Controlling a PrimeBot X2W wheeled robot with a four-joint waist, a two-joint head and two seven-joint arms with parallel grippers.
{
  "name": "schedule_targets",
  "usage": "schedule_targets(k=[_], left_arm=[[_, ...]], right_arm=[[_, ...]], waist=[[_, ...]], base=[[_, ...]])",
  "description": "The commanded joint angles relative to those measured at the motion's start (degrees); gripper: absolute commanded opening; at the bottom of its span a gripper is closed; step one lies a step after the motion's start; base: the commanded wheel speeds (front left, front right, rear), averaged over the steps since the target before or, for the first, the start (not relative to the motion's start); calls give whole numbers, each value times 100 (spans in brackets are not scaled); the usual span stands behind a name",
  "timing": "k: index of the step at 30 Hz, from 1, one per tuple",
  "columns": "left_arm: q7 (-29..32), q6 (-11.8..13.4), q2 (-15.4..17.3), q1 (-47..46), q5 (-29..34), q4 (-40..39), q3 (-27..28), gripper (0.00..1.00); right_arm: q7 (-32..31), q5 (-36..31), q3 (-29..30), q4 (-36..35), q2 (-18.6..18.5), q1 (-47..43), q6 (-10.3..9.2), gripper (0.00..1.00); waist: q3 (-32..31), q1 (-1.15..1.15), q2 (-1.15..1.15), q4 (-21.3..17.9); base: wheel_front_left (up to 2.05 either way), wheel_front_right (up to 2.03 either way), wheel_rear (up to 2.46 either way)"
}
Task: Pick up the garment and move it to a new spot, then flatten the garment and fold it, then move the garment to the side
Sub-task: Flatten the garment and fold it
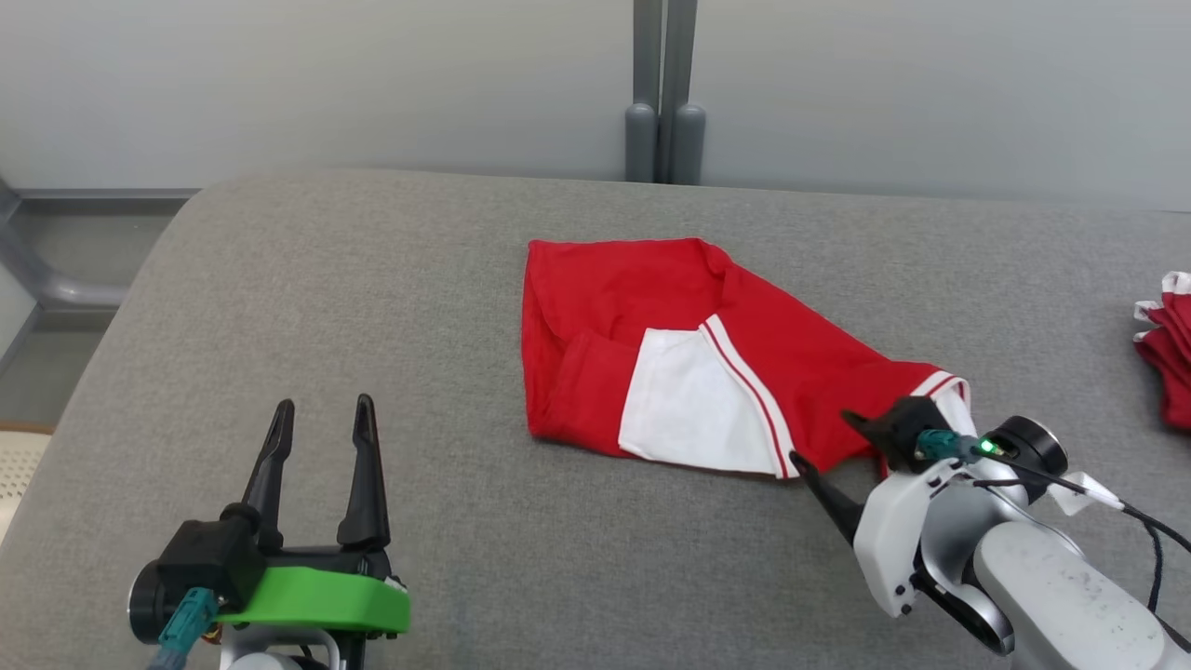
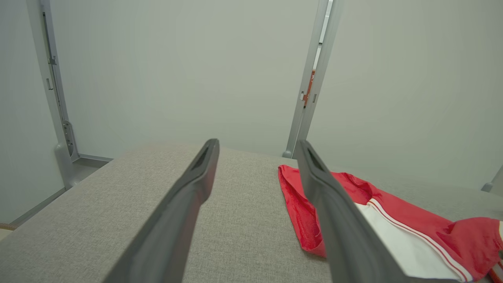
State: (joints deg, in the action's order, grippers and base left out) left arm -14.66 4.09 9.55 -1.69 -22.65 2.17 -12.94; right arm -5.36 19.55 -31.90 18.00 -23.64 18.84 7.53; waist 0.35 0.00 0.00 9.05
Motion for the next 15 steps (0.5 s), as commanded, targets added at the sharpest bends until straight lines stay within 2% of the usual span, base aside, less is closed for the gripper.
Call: schedule_targets(k=[1,6,15], left_arm=[[-14,-16,-28,-101,-68,37,0,100],[-36,-52,-93,-183,-72,107,-17,100],[-47,-97,-151,-244,-46,196,26,100]], right_arm=[[-243,-24,-317,185,-102,194,-8,100],[-755,104,-1102,747,-342,771,-9,100],[-729,452,-2002,1566,-459,1404,-9,99]], waist=[[130,0,0,225],[210,0,0,469],[265,0,0,772]], base=[[0,0,0],[0,0,0],[0,0,0]])
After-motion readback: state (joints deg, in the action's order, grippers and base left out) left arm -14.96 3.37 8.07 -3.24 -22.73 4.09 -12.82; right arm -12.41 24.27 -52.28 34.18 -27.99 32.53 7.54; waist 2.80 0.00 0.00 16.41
